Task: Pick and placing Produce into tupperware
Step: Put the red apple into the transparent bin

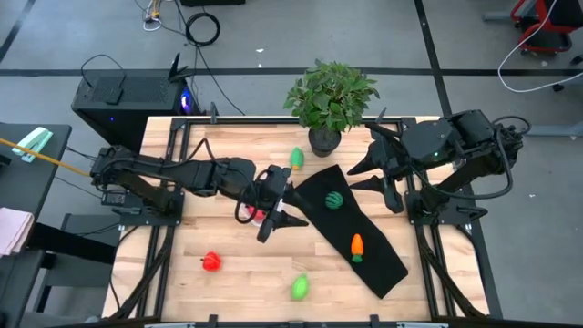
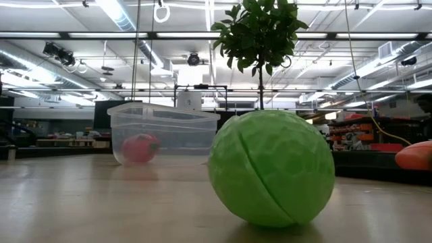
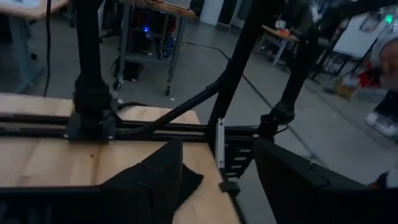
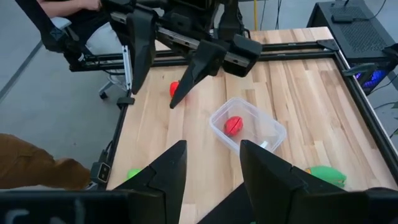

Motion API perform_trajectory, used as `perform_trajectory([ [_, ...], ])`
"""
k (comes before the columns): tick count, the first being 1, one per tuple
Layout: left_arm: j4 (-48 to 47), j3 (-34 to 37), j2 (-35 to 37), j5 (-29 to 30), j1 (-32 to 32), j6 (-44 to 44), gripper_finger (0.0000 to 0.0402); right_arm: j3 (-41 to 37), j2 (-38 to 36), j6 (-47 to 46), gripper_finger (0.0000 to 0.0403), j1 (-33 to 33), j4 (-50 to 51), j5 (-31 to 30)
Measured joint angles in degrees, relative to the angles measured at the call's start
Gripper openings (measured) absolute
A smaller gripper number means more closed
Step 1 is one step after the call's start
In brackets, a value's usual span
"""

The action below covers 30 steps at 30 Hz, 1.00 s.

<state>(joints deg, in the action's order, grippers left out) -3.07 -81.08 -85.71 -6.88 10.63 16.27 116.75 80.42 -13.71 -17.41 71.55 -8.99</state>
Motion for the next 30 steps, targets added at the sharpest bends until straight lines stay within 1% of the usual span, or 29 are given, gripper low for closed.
perform_trajectory([
  [1, 0.10, 0.00, 0.00, 0.44, 0.00, -0.07, 0.0207, 0.00, 0.00, -0.94, 0.0155, 0.00, 0.00, 0.00],
  [2, 0.33, 0.00, 0.00, 2.10, 0.13, -0.91, 0.0205, 0.00, 0.00, -2.37, 0.0155, 0.00, 0.02, 0.00],
  [3, 0.96, 0.00, 0.00, 4.97, 0.83, -2.49, 0.0202, 0.00, 0.00, -3.60, 0.0155, 0.00, 0.02, 0.00],
  [6, 6.16, 0.00, 0.00, 12.25, 3.51, -11.04, 0.0189, 0.00, 0.00, -4.14, 0.0155, 0.02, 0.02, -0.02],
  [7, 7.67, 0.00, 0.01, 13.71, 4.25, -12.57, 0.0184, 0.00, 0.00, -4.15, 0.0155, 0.00, 0.02, -0.02],
  [9, 8.59, 0.00, 0.21, 14.83, 5.15, -13.92, 0.0174, 0.00, 0.00, -4.34, 0.0155, 0.00, 0.02, -0.09],
  [12, 6.35, 0.00, 1.28, 15.98, 5.68, -13.96, 0.0161, 0.00, 0.00, -4.32, 0.0155, 0.02, 0.02, -0.20],
  [15, 2.20, 0.00, 3.20, 17.31, 6.15, -13.93, 0.0148, 0.00, 0.00, -4.30, 0.0155, 0.00, 0.03, -0.24],
  [19, -7.54, 0.02, 8.29, 18.22, 7.78, -14.18, 0.0135, 0.00, 0.00, -4.29, 0.0155, 0.02, 0.02, -1.31],
  [24, -20.39, 0.02, 14.24, 25.80, 10.34, -11.84, 0.0126, 0.00, 0.00, -4.32, 0.0155, 0.00, 0.01, -1.49],
  [27, -24.98, 0.02, 16.33, 29.31, 12.28, -9.03, 0.0123, 0.00, 0.00, -4.34, 0.0155, 0.00, 0.00, -2.14],
  [30, -26.50, 0.02, 17.54, 34.45, 15.04, -7.46, 0.0123, 0.00, 0.00, -4.34, 0.0155, 0.00, 0.00, -2.85],
])
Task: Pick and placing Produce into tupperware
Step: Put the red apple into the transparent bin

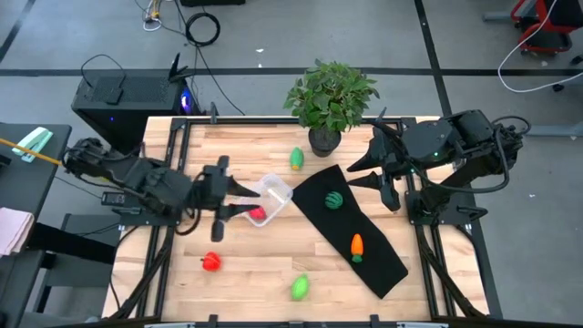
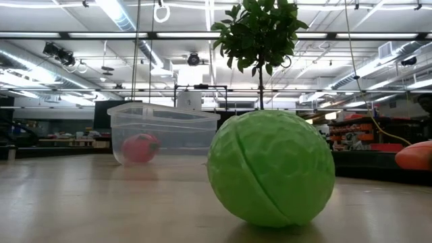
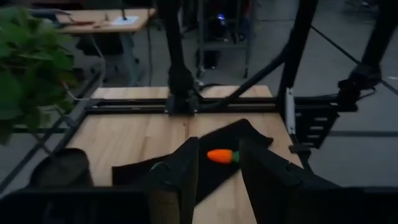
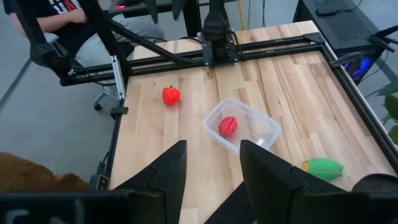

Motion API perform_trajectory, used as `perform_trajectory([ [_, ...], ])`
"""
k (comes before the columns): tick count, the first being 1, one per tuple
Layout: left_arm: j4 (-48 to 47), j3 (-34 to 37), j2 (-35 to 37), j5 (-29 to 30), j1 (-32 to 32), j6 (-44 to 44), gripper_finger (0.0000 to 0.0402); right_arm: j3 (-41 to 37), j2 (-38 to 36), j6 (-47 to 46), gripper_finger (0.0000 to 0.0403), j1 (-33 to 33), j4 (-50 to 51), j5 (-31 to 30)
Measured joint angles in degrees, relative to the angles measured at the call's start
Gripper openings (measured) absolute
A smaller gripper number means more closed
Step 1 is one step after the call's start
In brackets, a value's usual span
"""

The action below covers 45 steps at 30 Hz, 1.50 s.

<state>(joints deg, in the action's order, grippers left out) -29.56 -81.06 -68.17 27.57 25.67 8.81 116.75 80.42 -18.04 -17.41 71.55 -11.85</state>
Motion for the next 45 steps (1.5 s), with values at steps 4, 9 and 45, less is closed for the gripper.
perform_trajectory([
  [4, 2.93, 0.04, 0.74, 7.61, 3.63, -1.79, 0.0120, 0.00, 0.00, -0.01, 0.0155, 0.02, -0.06, -0.16],
  [9, 4.24, 0.06, 3.97, 11.46, 5.82, -6.08, 0.0109, 0.00, 0.00, 0.00, 0.0155, 0.01, -0.76, -0.16],
  [45, 34.06, 55.39, 44.40, -1.41, 8.79, 4.07, 0.0043, 0.00, 0.17, -6.02, 0.0155, 0.02, -4.00, -7.78],
])
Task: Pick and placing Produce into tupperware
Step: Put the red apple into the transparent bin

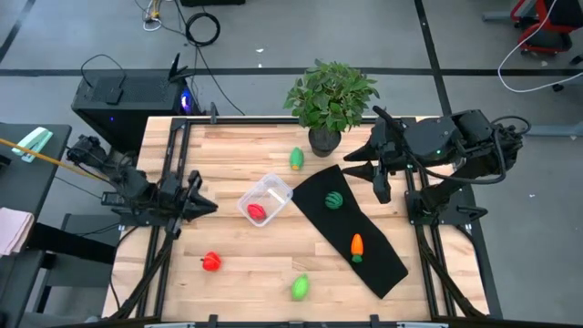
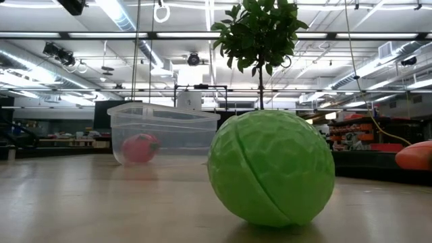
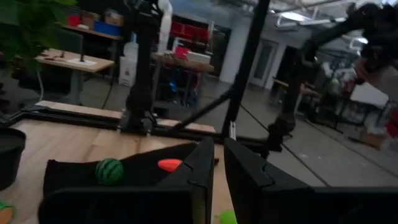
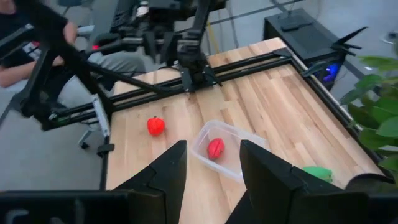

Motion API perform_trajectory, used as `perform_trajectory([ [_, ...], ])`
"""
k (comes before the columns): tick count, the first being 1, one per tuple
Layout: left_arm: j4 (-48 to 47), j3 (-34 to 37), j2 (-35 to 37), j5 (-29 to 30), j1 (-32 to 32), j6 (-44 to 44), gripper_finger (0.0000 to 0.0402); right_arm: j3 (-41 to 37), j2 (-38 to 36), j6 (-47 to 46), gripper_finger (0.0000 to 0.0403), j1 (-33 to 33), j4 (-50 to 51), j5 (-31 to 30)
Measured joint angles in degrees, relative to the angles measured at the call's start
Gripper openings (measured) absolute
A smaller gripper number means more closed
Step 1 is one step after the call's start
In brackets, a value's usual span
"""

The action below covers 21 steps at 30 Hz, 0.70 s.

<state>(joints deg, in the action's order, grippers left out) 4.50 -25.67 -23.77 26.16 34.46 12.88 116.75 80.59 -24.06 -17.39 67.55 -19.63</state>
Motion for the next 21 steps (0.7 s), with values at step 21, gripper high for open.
perform_trajectory([
  [21, -17.43, -0.02, 19.52, -4.62, 1.32, -5.88, 0.0015, -0.02, 3.95, -7.23, 0.0155, 1.29, -6.74, -9.96],
])
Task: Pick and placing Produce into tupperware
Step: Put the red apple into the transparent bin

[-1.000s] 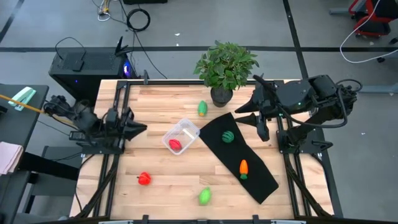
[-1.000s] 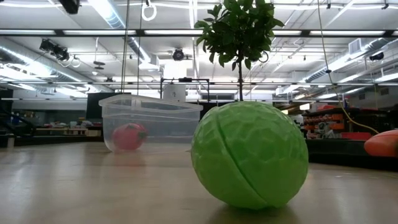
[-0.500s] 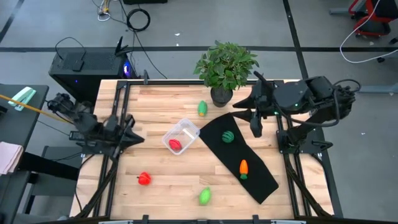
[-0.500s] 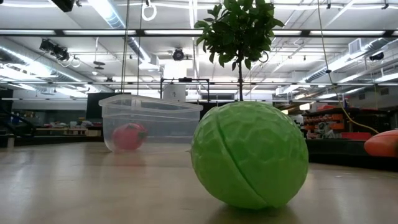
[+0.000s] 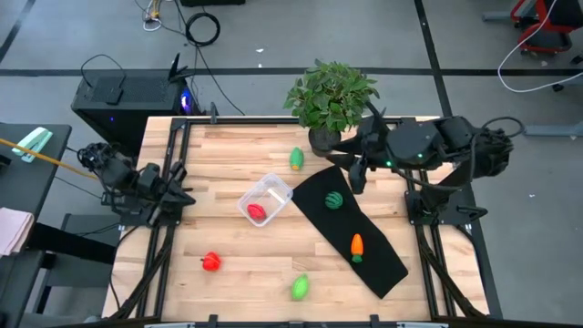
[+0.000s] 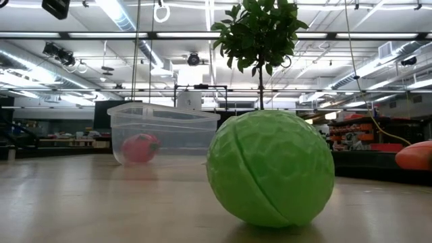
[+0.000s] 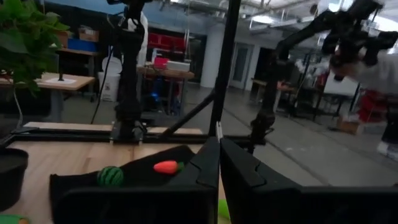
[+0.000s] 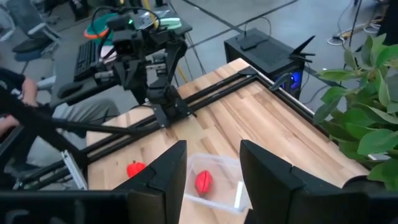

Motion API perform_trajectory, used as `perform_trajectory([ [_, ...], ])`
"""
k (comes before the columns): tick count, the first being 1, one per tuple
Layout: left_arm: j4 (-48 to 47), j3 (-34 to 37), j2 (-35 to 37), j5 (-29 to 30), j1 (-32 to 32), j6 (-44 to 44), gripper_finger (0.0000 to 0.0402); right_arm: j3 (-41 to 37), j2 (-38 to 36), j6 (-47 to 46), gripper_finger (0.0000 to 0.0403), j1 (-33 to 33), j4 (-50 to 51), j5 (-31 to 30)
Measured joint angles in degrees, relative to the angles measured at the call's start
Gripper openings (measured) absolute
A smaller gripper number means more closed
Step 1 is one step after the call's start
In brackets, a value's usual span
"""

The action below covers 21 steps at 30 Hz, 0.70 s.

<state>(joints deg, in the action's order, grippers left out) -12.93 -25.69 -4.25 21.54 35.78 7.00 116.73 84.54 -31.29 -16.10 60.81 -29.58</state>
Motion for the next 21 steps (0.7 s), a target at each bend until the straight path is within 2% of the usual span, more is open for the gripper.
perform_trajectory([
  [4, -3.11, 0.00, 0.48, 0.46, -1.78, -0.60, 0.0005, 0.00, 1.03, -0.17, 0.0155, 0.92, -1.09, 0.02],
  [11, -9.34, -0.15, 4.08, 1.10, -7.14, -0.19, 0.0017, 0.00, 2.59, -0.15, 0.0155, 3.01, -2.97, 1.42],
  [15, -10.22, -0.28, 3.87, -0.98, -8.91, 1.35, 0.0006, 0.00, 2.96, -0.15, 0.0155, 3.37, -3.76, 1.77],
  [17, -9.76, -0.25, 3.39, -4.52, -9.13, 3.23, 0.0006, 0.00, 2.96, -0.13, 0.0155, 3.37, -4.31, 1.75],
  [21, -6.56, -0.27, 0.47, -16.88, -9.10, 6.91, 0.0016, 0.00, 2.73, -0.15, 0.0155, 3.37, -5.65, 1.76],
])
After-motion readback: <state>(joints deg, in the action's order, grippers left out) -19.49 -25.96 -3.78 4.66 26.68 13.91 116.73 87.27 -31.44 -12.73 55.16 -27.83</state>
